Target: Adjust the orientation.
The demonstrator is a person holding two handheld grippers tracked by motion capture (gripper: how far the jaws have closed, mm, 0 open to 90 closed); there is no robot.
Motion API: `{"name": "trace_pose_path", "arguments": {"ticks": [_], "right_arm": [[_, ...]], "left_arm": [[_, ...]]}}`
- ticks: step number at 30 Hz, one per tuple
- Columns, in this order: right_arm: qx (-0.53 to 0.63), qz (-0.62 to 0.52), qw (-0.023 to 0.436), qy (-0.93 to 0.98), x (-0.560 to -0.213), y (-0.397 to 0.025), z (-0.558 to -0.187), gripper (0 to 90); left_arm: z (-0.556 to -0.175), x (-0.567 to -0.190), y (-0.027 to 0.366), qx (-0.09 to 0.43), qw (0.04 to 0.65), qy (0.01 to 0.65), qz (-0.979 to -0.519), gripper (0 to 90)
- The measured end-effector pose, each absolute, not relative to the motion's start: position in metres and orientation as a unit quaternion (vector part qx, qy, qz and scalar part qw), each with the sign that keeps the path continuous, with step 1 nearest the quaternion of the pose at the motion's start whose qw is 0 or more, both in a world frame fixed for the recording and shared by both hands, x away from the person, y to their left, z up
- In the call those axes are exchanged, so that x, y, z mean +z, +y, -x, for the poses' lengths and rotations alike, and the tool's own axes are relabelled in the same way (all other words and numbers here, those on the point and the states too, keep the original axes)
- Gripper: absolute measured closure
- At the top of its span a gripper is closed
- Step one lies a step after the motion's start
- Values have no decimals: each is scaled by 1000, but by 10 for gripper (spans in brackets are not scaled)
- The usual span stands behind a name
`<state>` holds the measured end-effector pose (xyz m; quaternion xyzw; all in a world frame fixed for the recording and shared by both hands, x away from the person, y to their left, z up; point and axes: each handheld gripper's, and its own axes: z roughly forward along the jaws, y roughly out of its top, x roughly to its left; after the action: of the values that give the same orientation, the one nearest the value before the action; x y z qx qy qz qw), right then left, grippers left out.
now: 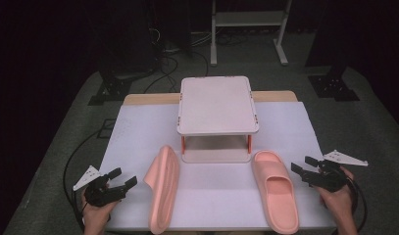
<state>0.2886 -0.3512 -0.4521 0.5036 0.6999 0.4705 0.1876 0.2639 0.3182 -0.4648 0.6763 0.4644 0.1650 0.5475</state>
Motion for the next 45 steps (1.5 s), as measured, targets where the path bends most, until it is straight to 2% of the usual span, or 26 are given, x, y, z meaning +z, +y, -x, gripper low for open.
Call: {"name": "trace_pose_path", "arguments": {"ticks": [45], "right_arm": [[471,-498,203,699,-453,-353,-284,254]], "left_arm": [[-256,-469,295,137,542,435,-706,109]]}}
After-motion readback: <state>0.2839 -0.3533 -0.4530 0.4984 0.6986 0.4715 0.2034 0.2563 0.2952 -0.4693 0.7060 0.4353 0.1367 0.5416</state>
